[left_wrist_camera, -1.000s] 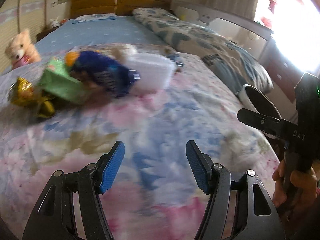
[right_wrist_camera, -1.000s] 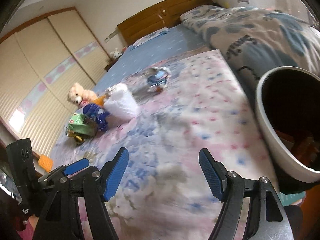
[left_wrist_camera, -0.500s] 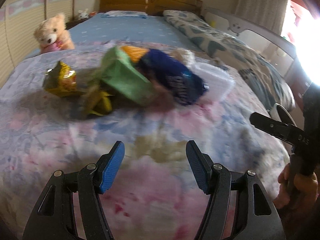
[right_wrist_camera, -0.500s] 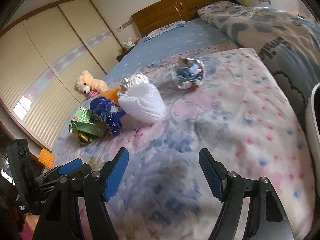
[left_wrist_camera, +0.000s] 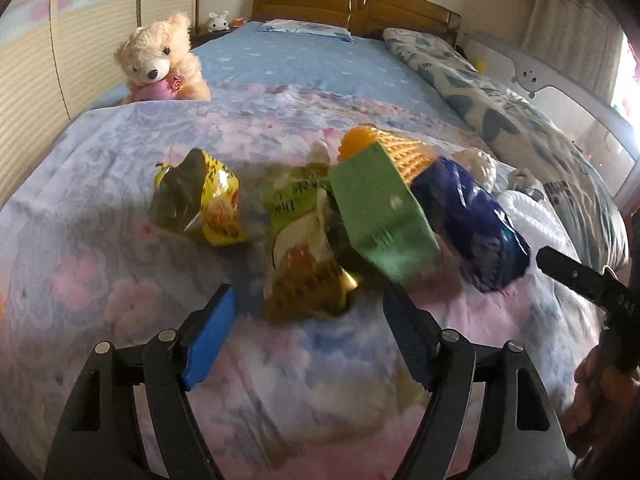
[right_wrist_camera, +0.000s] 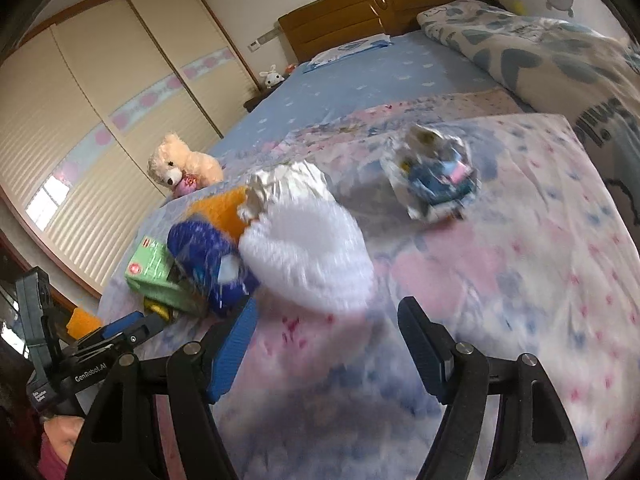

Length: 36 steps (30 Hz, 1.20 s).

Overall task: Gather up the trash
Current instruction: 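Move both tools back to the pile and grasp the white plastic cup with the right tool, then grasp the green pouch with the left tool while the right tool carries the cup toward the bin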

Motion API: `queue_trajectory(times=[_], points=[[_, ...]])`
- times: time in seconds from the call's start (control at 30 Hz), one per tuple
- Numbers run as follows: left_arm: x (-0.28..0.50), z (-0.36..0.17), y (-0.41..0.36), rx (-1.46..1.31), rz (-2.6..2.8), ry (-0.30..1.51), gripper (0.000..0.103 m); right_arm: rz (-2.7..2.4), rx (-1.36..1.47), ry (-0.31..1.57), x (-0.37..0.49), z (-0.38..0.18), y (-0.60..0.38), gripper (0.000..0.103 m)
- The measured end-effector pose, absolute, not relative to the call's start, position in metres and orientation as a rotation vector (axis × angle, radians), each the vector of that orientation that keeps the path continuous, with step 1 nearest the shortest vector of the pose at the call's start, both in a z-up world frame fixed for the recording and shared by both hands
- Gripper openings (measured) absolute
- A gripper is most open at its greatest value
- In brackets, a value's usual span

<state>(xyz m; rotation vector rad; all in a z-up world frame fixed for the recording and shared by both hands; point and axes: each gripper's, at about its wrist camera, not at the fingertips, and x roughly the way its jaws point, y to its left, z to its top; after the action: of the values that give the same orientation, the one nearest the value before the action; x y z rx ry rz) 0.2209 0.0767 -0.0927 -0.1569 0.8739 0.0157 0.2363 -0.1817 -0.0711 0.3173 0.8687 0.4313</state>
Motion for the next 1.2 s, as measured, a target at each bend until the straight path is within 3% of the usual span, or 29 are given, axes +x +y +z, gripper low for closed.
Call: queue_trajectory(times=[0.1, 0.17, 0.2, 0.27, 0.53, 0.83, 1.2], points=[[0.227, -0.095, 0.077, -0.127, 0.025, 0.854, 0.076, 0.427, 0.302, 0.866, 0.248, -0.071, -0.175, 0.073], [0.230, -0.096, 0.077, -0.138, -0.004, 0.860, 0.050, 0.418, 0.289, 0.863, 0.253, -0.071, -0.172, 0.067], [0.231, -0.098, 0.077, -0.140, -0.015, 0.866, 0.050, 0.418, 0.286, 0.862, 0.254, -0.072, -0.170, 0.048], [0.229, -0.096, 0.075, -0.130, -0.015, 0.852, 0.045, 0.413, 0.282, 0.873, 0.253, -0.074, -0.169, 0.021], [0.193, -0.088, 0.076, -0.139, -0.017, 0.816, 0.037, 0.406, 0.337, 0.849, 0.222, -0.073, -0.185, 0.018], [0.124, -0.082, 0.065, -0.193, -0.085, 0.791, 0.035, 0.399, 0.373, 0.825, 0.180, -0.068, -0.209, 0.018], [0.107, -0.055, 0.005, -0.110, -0.247, 0.726, 0.034, 0.350, 0.398, 0.809, 0.140, -0.064, -0.243, 0.018]])
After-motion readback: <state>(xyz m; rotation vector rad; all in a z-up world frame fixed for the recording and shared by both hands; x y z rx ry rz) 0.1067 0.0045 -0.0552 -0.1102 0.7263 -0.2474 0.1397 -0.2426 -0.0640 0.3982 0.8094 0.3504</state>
